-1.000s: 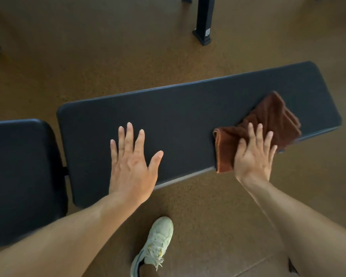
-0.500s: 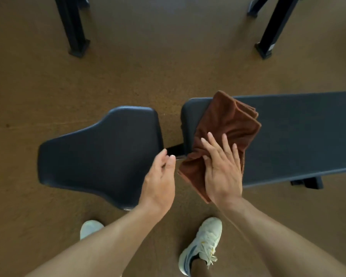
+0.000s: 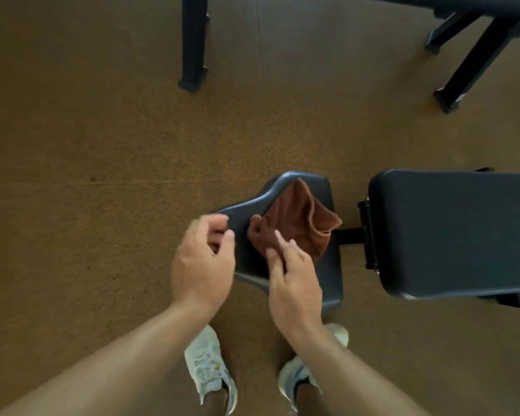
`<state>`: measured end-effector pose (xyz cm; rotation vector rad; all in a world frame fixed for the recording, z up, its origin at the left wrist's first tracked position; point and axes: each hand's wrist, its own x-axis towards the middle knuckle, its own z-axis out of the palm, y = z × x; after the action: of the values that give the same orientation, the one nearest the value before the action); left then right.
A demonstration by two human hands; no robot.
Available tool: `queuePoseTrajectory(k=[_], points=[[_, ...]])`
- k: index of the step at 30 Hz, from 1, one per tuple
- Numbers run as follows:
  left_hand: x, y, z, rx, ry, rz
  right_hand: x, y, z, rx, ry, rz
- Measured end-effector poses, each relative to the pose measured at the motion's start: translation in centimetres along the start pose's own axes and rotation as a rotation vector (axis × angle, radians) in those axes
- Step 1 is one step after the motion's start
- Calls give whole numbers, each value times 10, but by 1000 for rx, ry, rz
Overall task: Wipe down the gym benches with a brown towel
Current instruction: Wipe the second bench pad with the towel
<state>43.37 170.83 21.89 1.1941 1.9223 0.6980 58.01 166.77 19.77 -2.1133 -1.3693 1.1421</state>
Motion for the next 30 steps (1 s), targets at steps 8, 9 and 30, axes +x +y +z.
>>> queuePoseTrajectory(k=[8,9,30], points=[[22,-22,14,-73,-292,-249,55,-6,26,-296,-92,-84],[25,-20,16,-87,-262,-271,73,-14,27,-261,-65,-35],[68,-7,53,64,149,-492,146,8,2,-211,103,67]])
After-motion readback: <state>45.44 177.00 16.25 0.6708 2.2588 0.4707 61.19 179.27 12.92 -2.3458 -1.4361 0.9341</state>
